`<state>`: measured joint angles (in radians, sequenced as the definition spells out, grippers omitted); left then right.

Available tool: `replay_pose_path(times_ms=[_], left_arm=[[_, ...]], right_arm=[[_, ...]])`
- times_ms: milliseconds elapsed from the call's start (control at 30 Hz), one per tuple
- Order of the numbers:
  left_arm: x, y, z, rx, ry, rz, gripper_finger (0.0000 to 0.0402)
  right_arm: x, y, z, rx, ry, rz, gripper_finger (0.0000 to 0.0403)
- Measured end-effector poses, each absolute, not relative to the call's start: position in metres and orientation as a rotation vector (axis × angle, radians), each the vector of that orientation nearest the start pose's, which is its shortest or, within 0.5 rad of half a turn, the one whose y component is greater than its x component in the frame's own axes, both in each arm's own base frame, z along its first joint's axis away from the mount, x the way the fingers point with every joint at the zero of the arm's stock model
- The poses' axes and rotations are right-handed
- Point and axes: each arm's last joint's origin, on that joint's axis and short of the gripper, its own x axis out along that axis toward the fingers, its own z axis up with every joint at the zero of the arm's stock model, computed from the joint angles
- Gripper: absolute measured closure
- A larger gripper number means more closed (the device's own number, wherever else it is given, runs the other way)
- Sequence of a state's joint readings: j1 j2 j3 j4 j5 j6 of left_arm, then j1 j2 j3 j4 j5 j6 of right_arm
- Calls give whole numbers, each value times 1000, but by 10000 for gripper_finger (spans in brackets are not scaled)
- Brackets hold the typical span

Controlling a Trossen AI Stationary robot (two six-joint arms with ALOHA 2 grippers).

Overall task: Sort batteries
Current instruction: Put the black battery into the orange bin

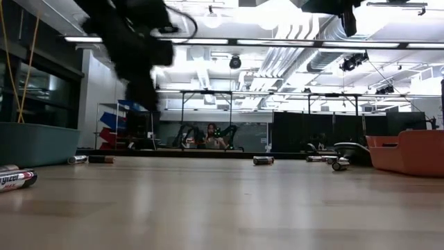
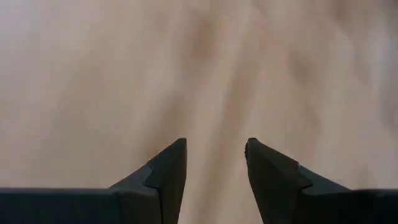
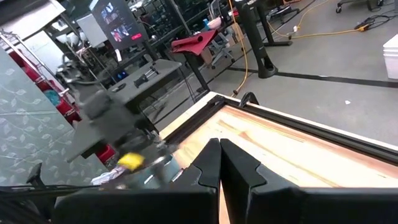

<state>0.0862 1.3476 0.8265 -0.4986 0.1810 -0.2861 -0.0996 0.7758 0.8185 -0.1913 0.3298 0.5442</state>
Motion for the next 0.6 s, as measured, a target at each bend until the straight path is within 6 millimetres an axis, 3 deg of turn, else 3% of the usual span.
replay_pose_path(times_ms=[133,300,433,600], left_arm=[[230,-49,210,-254,1193,-177,250],[208,-120,206,-13,1199,-379,250],[198,-141,201,296,1129,-419,247],[205,-143,188,431,1153,-571,237]], right_arm=[[170,-28,342,525,41,-470,402],[174,-30,338,536,73,-486,402],[177,-31,334,533,95,-492,402],[179,-31,330,556,124,-502,402]])
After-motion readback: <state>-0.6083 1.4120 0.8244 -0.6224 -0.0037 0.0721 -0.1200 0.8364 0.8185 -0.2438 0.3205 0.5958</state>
